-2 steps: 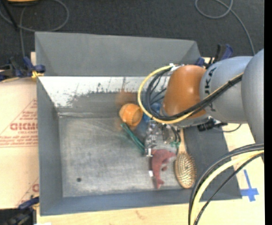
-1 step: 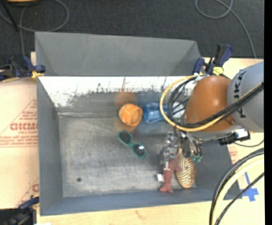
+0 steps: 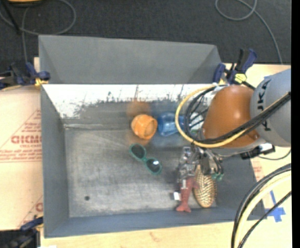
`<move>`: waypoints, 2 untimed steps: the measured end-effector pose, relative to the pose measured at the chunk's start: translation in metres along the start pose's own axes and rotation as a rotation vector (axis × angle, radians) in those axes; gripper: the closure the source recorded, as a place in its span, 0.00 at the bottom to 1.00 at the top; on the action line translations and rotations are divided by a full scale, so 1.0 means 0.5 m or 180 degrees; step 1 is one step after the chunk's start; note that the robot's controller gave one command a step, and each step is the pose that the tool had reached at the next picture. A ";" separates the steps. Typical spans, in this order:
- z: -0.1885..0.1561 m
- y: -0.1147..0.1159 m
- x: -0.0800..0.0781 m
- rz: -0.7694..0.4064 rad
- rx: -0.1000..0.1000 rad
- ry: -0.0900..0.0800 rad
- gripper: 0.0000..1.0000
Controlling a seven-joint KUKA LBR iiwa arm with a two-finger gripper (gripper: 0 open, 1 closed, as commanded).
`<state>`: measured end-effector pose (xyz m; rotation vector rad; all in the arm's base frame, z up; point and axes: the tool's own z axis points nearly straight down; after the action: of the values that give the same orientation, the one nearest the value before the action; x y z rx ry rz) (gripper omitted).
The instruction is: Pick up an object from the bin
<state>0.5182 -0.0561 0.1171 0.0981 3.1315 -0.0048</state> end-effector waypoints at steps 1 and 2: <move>-0.021 -0.144 -0.013 -0.0346 -0.0006 0.0012 0.00; -0.020 -0.142 -0.012 -0.0339 -0.0012 0.0015 1.00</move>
Offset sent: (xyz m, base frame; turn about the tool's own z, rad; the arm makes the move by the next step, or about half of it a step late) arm 0.0000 0.0000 0.0000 0.0000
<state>0.5199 -0.1271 0.1273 -0.0689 3.1369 0.0007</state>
